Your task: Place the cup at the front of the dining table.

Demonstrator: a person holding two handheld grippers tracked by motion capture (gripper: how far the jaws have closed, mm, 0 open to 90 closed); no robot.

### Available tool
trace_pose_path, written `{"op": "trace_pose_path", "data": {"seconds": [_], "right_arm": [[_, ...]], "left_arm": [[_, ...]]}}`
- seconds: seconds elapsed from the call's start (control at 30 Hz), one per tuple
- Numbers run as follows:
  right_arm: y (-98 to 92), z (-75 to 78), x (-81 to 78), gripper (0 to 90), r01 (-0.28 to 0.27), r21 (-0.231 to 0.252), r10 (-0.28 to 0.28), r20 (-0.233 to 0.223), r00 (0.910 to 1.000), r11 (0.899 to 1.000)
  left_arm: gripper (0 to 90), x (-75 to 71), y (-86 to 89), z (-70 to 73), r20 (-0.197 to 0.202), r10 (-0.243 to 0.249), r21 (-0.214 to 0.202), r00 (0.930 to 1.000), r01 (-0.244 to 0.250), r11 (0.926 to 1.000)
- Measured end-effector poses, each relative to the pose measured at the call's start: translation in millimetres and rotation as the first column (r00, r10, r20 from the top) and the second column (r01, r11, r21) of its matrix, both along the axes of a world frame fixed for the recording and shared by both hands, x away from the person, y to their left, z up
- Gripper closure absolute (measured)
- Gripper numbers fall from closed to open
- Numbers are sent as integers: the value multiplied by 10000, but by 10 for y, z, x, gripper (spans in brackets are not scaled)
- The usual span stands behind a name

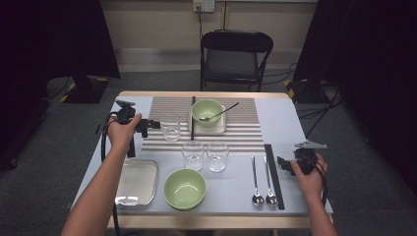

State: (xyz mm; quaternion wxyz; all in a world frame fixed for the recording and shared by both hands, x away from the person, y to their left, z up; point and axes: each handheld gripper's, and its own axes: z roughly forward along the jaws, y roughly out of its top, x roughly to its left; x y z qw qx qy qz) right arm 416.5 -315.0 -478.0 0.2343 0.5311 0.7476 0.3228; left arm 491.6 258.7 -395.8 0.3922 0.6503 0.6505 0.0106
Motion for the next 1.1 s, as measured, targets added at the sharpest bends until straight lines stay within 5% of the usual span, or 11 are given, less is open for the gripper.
{"op": "trace_pose_path", "data": {"seconds": [1.1], "right_arm": [[0, 0, 0, 201, 1, -6, -1, -4, 10000, 10000]], "left_arm": [[267, -208, 224, -74, 105, -99, -52, 9999, 99, 9999]]}}
